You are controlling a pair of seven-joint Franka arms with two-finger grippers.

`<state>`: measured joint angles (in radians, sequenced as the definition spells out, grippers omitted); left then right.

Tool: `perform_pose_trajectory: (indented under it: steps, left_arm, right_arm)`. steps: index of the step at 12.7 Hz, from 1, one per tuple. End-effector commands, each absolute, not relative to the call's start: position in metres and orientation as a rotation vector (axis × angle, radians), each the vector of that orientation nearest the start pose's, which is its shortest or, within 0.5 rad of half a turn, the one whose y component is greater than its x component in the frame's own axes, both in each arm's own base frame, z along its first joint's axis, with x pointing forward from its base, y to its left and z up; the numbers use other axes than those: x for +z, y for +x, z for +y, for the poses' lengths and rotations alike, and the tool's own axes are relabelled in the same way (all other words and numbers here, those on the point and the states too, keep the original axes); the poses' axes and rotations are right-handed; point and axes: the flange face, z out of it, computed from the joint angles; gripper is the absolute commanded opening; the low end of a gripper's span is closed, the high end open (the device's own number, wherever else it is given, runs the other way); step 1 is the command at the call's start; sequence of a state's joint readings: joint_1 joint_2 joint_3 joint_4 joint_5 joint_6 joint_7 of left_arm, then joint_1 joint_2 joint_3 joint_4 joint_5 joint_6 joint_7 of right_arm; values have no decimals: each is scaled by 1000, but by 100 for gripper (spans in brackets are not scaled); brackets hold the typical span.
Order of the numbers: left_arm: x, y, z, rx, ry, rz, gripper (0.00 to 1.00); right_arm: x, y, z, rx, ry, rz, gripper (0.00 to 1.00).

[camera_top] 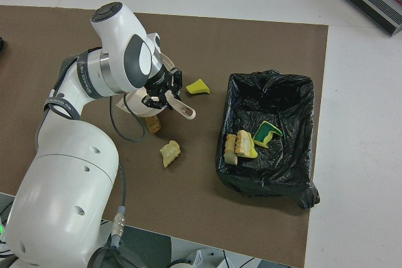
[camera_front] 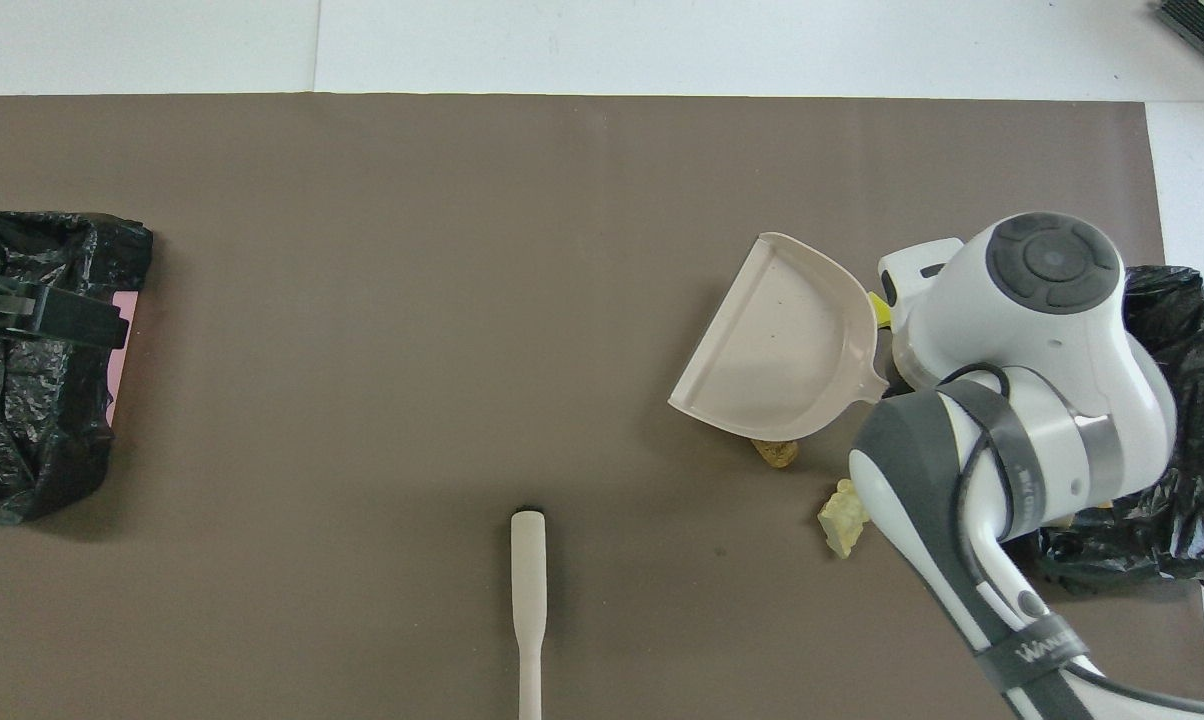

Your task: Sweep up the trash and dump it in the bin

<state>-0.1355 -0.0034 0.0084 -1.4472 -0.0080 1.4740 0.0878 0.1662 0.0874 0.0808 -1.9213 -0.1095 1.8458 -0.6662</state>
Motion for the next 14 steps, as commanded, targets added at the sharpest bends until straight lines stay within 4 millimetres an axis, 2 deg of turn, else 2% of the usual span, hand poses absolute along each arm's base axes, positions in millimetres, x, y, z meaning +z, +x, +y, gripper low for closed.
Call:
perform_pose_trajectory:
  steps: [1,2,4,5,6,7,8,9,10,11,13,14]
  left_arm:
    - [677,533,-65,-24,-3112,345,100]
    - [677,533,-65,-22,-3113,336,100]
    - [676,532,-62,-3,-3112,313,100]
    - [676,532,-61,4,-3112,311,100]
    - [675,529,-61,35,-3112,311,100]
    - [674,527,-60,59,-3112,308,100]
    - [676,524,-60,62,-3112,305,100]
    - [673,523,-59,69,-3112,303,100]
    - [672,523,-59,69,-3112,303,100]
    - [672,524,-58,64,-3112,303,100]
    - [673,523,-59,62,-3112,303,100]
    - [673,522,-59,64,-3112,303,100]
  right_arm:
    - [429,564,180,202,-2924,-1137,0]
    - [429,564,202,149,-2961,-1011,0]
    - [410,569,237,131,-2987,-707,0]
    - [407,569,263,132,-3014,-608,0]
    - [408,578,285,128,-3025,-486,0]
    - [405,588,303,135,-3015,-310,0]
    - [394,589,327,173,-3003,-103,0]
    - [386,594,354,171,-3004,-8,0]
    - [377,600,375,176,-3001,8,0]
    - [363,605,391,186,-2999,51,0]
    - [349,612,417,180,-2986,108,0]
    - [349,614,420,180,-2976,149,0]
